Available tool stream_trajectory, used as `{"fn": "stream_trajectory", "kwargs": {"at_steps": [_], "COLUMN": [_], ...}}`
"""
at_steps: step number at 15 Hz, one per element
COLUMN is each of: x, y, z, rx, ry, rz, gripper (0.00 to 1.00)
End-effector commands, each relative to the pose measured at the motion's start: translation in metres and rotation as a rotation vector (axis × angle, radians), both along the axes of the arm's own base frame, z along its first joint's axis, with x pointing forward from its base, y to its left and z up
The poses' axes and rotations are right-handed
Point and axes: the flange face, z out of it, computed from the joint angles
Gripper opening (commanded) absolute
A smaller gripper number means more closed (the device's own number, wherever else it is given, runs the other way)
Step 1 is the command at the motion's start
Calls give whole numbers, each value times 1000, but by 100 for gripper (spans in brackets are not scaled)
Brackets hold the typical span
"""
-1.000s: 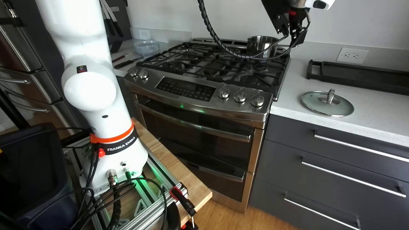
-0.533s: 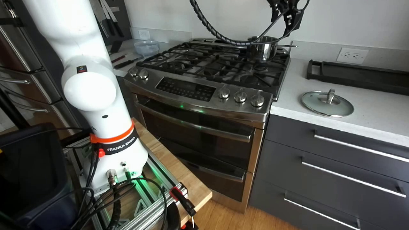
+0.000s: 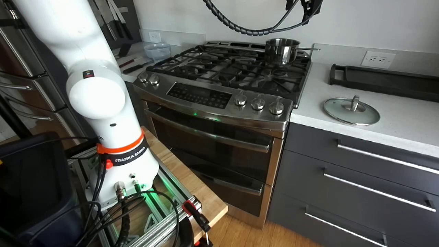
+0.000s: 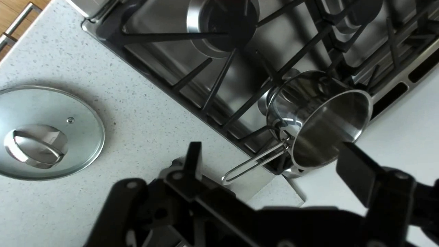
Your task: Slide the silver pot to the top right cooker on the hob of the stove
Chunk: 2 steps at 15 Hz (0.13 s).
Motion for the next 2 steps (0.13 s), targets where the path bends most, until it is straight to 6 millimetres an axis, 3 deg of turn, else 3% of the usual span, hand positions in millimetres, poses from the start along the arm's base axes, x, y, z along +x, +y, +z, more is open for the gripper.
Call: {"fn": "stream_trajectory", "kwargs": {"at_steps": [1,2], "x": [0,0], "y": [-1,-1], "z": [1,0], "rx": [0,-1], "ry": [0,1], "rz": [2,3], "gripper": [100,100]}}
